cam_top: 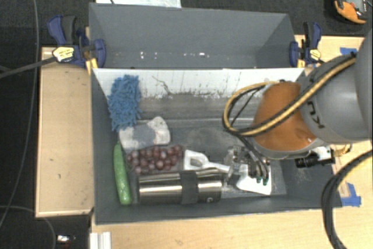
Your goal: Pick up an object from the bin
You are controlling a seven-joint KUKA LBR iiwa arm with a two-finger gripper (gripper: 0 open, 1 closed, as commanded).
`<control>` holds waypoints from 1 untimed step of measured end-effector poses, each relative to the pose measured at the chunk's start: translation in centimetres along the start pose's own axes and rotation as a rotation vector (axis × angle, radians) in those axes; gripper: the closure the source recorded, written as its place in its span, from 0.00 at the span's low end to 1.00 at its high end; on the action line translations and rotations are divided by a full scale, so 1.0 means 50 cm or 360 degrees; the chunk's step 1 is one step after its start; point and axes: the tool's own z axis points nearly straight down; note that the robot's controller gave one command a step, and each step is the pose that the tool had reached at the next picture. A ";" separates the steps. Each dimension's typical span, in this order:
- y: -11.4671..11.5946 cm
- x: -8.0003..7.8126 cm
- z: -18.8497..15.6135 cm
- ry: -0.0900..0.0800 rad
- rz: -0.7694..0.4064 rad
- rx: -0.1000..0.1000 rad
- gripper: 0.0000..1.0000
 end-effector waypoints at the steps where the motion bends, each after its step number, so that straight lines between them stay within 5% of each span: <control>1: 0.000 0.000 0.000 0.0000 0.0001 0.0000 1.00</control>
Offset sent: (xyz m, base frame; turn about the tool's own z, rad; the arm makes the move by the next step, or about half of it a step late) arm -0.0001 0.0000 0.0155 0.0004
